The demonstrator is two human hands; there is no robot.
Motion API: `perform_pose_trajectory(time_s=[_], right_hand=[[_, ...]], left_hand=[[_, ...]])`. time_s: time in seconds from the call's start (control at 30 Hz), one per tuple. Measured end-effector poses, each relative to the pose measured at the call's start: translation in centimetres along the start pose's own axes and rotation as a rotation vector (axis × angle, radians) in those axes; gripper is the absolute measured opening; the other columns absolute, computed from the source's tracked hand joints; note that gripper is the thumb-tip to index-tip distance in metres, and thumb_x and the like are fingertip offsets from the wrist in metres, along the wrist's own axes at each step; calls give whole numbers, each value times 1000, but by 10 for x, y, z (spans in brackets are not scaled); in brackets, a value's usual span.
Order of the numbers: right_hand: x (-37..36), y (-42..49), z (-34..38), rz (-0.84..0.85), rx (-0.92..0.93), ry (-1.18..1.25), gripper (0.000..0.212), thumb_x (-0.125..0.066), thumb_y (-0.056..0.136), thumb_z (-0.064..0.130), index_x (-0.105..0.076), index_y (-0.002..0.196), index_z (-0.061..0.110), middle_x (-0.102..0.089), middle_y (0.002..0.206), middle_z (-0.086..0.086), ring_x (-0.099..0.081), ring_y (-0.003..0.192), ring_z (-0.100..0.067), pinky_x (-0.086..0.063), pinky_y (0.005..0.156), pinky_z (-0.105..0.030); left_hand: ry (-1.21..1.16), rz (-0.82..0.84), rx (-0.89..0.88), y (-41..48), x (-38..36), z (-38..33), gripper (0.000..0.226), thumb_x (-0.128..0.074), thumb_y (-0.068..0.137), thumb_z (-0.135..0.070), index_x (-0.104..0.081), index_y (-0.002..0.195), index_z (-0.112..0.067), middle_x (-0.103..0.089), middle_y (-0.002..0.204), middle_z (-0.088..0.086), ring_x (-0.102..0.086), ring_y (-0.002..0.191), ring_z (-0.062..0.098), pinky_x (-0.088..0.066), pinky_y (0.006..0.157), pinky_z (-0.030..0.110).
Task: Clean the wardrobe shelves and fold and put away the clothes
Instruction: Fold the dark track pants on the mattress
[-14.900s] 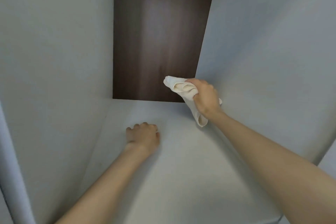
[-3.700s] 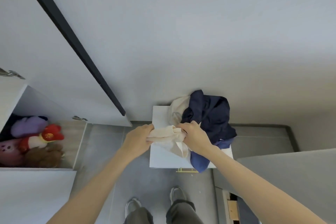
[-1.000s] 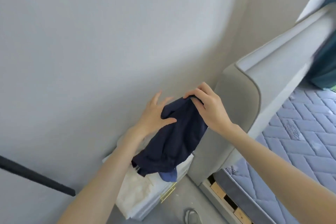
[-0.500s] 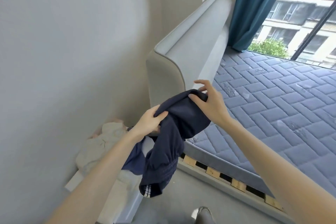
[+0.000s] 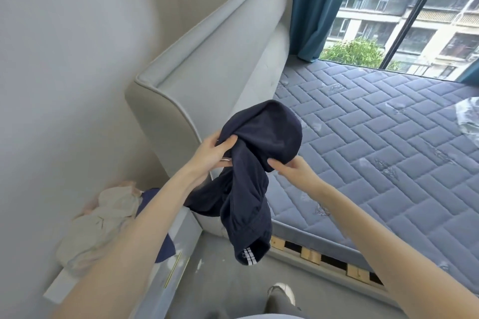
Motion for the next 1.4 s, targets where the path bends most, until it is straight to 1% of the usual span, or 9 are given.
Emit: perform_pose_trajectory(time_s=[0.13, 0.3, 0.43, 0.7, 0.87, 0.97, 1.23, 1.3, 1.4], right_hand=[[62, 20, 28, -237, 136, -34, 24, -50, 100, 27, -51, 77, 21, -53, 74, 10, -50, 70, -3, -37, 63, -20], [141, 22, 70, -493, 273, -18, 32, -40, 103, 33, -50, 87, 7, -51, 76, 6, -45, 62, 0, -37, 65, -21], [177, 24, 79, -529, 298, -33, 30, -42, 101, 30, -47, 84, 7, -49, 73, 6, -44, 60, 1, -35, 58, -12], [214, -9, 83, -544, 302, -103, 42, -52, 97, 33, -35, 62, 20, -34, 55, 10, -33, 50, -5, -25, 51, -21], [220, -28, 94, -500, 253, -173, 42, -52, 97, 33, -35, 62, 19, -36, 57, 8, -35, 55, -10, -25, 54, -26], [211, -31, 87, -521, 168, -147, 37, -51, 97, 33, -37, 66, 16, -39, 64, 2, -38, 61, -15, -28, 59, -32], [207, -57, 92, -565, 80, 474, 13, -59, 95, 18, -48, 96, 10, -50, 83, -7, -53, 71, -16, -49, 60, -26], [207, -65, 96, -546, 94, 602, 15, -61, 95, 17, -48, 100, 11, -52, 82, -8, -57, 70, -15, -54, 60, -24], [212, -80, 97, -590, 138, 686, 20, -64, 93, 17, -48, 101, 8, -58, 84, -8, -64, 72, -15, -56, 61, -26]], left_hand=[[24, -91, -50, 18, -18, -18, 22, -55, 97, -27, -56, 119, -25, -69, 104, -8, -70, 86, 7, -58, 72, 24], [146, -169, -47, 39, -29, -26, 27, -54, 98, -21, -56, 124, -11, -68, 109, 9, -72, 76, 18, -60, 66, 28], [131, -98, -59, 48, -63, -35, 30, -55, 98, -19, -56, 128, -13, -68, 113, 10, -72, 84, 26, -60, 67, 31], [-25, -61, -160, 57, -131, -75, 24, -57, 97, -22, -60, 118, -12, -71, 106, 9, -72, 83, 29, -60, 70, 33], [645, -252, -238, 51, -110, -79, 39, -65, 88, -24, -50, 123, -16, -56, 110, -3, -59, 100, 17, -47, 82, 29], [782, -156, -338, 35, -122, -85, 60, -72, 81, -28, -43, 134, -24, -43, 119, -1, -49, 107, 15, -44, 94, 30], [428, 477, -183, -30, -195, -62, 75, -75, 81, -39, -31, 141, -38, -53, 125, -17, -54, 112, -1, -46, 81, 12], [459, 446, -240, -33, -200, -57, 73, -79, 79, -28, -35, 137, -32, -53, 119, -25, -52, 107, -10, -43, 81, 4], [533, 119, -355, -20, -180, -63, 42, -74, 82, -22, -56, 119, -20, -66, 104, -11, -63, 102, 12, -49, 85, 18]])
Point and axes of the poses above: each hand's wrist, its own y-axis towards the middle knuckle, its own x-axis out of the back of the hand, z = x × y, the point moved 8 cm from there along y, towards the middle knuckle
